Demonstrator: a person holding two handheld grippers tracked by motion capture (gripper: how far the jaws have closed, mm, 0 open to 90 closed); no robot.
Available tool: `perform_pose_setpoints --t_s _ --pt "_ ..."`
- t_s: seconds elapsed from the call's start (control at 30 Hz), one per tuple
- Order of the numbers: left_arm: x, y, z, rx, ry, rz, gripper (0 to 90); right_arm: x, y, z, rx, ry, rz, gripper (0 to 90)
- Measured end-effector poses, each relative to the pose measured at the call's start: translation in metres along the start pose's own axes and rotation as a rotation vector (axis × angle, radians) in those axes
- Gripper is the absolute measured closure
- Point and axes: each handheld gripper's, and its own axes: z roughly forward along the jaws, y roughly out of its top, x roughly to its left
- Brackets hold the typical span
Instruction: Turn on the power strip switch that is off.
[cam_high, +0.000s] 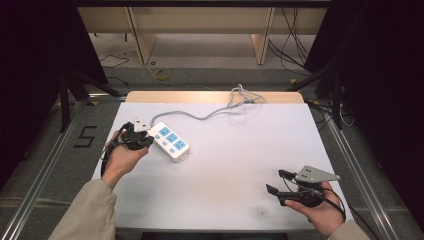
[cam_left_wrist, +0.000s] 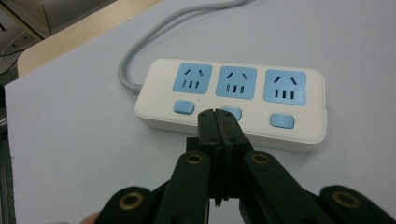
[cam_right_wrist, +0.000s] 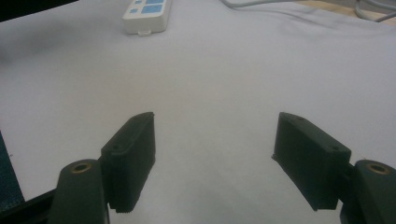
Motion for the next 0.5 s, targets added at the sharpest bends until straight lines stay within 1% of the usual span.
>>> perform_pose_setpoints --t_s 0.17,0.27,0.43,0.5 --pt "0.001 0.001 0.003 0.006 0.001 -0.001 89.9 0.0 0.0 0.0 0.001 0.001 0.0 29.9" --pt "0.002 0.002 0.006 0.014 0.005 0.005 89.9 0.0 0.0 0.0 0.001 0.001 0.0 29.9" --pt "0.005 0.003 0.01 0.014 0.008 -0.006 89.9 0.0 0.0 0.0 0.001 0.002 0.0 29.9" --pt "0.006 0.003 0.011 0.016 0.006 -0.003 89.9 0.0 0.0 0.0 0.0 0.002 0.0 29.9"
